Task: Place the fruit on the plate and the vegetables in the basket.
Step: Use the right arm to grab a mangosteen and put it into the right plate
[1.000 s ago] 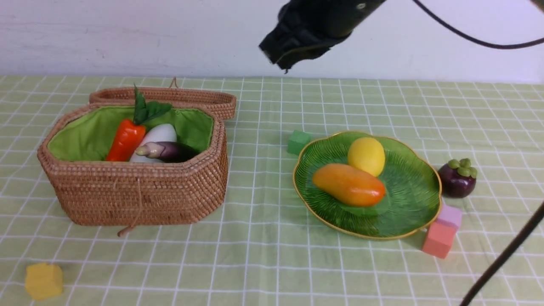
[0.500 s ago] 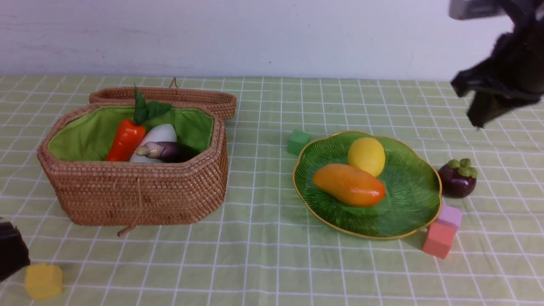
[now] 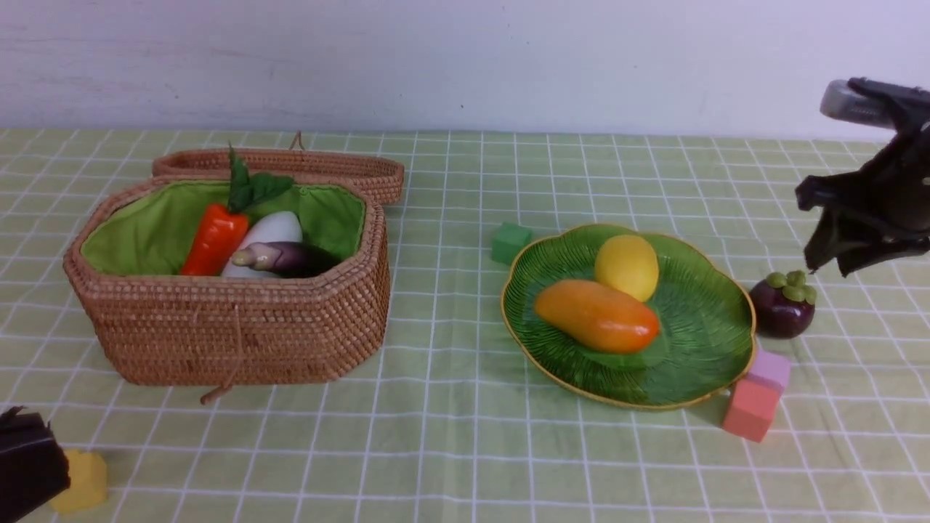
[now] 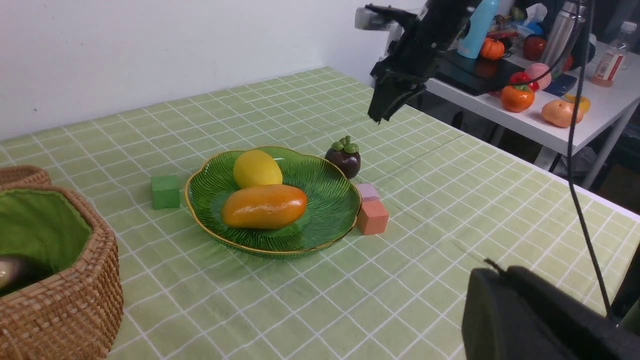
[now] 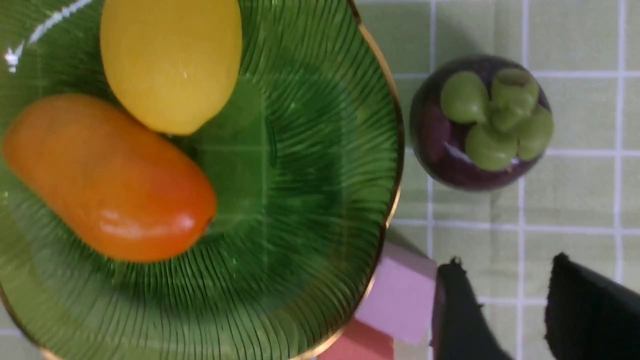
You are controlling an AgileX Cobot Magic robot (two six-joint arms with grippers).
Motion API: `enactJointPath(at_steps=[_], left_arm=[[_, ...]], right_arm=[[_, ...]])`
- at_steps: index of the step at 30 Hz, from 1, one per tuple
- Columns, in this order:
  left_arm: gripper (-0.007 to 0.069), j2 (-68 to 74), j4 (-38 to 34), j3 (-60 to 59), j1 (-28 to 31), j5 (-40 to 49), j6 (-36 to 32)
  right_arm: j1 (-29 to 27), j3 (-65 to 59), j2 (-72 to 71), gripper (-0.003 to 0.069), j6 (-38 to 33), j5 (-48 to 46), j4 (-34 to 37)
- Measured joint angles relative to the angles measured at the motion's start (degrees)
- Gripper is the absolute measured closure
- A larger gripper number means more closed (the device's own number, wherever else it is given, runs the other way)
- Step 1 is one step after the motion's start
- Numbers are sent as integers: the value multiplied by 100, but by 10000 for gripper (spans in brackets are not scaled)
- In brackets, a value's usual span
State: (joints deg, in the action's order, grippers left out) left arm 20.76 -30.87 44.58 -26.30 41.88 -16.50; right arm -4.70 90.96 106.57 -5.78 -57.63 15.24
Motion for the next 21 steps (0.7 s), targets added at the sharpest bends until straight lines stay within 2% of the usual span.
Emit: enactJointPath(at_steps=[4,7,11,15,21], left_arm=[[638,0,0,0,0,0,0],[638,0,0,0,0,0,0],[638,0,-19,0,0,-11,0],[638,0,-39,0,0,-24,0],[638,0,-43,0,0,-41,0]], right_arm=[[0,0,446,53,479,599,-22],[0,0,686,-11,702,945,-132],[0,0,926,-6,837,1308,-148],[0,0,1193,36,876,1607,-148],[0,0,1314,61,876,1665,-236]])
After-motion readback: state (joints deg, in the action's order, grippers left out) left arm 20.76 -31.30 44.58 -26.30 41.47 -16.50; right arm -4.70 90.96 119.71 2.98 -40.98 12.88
